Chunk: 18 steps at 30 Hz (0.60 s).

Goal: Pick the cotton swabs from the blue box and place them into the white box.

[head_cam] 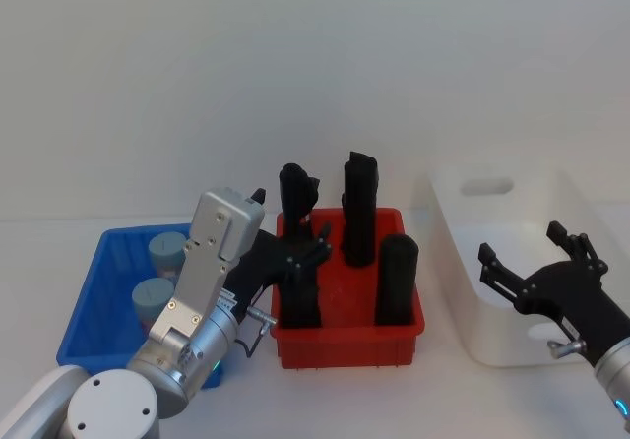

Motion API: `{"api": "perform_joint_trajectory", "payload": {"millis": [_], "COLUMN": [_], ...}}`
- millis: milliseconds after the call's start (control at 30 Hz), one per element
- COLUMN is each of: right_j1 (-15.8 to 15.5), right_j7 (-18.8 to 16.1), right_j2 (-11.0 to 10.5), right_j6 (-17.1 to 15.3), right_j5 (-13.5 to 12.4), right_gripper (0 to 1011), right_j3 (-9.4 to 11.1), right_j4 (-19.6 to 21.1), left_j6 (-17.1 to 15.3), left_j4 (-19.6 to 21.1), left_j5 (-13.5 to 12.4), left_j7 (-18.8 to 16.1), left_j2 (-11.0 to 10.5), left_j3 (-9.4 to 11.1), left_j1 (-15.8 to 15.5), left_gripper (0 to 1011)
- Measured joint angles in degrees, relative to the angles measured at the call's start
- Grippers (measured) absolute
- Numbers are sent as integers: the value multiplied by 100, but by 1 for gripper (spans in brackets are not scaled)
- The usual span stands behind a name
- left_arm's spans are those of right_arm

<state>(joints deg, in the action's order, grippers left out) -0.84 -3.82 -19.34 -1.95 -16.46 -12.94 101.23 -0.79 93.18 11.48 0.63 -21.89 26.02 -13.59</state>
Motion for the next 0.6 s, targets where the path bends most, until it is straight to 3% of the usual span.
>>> {"api": "perform_joint_trajectory", "payload": {"millis": [600], "right_j1": [0], "right_j7": [0], "right_j2": [0], "right_j6": [0], "right_j5": [0], "right_gripper": [1002], "right_j3": [0], "right_j4": [0], "left_j6": [0], "left_j4": [0], "left_j5": [0], "left_j7": [0], "left_j2": [0], "left_j3": [0], "left_j1": [0], "left_gripper": [1003]}}
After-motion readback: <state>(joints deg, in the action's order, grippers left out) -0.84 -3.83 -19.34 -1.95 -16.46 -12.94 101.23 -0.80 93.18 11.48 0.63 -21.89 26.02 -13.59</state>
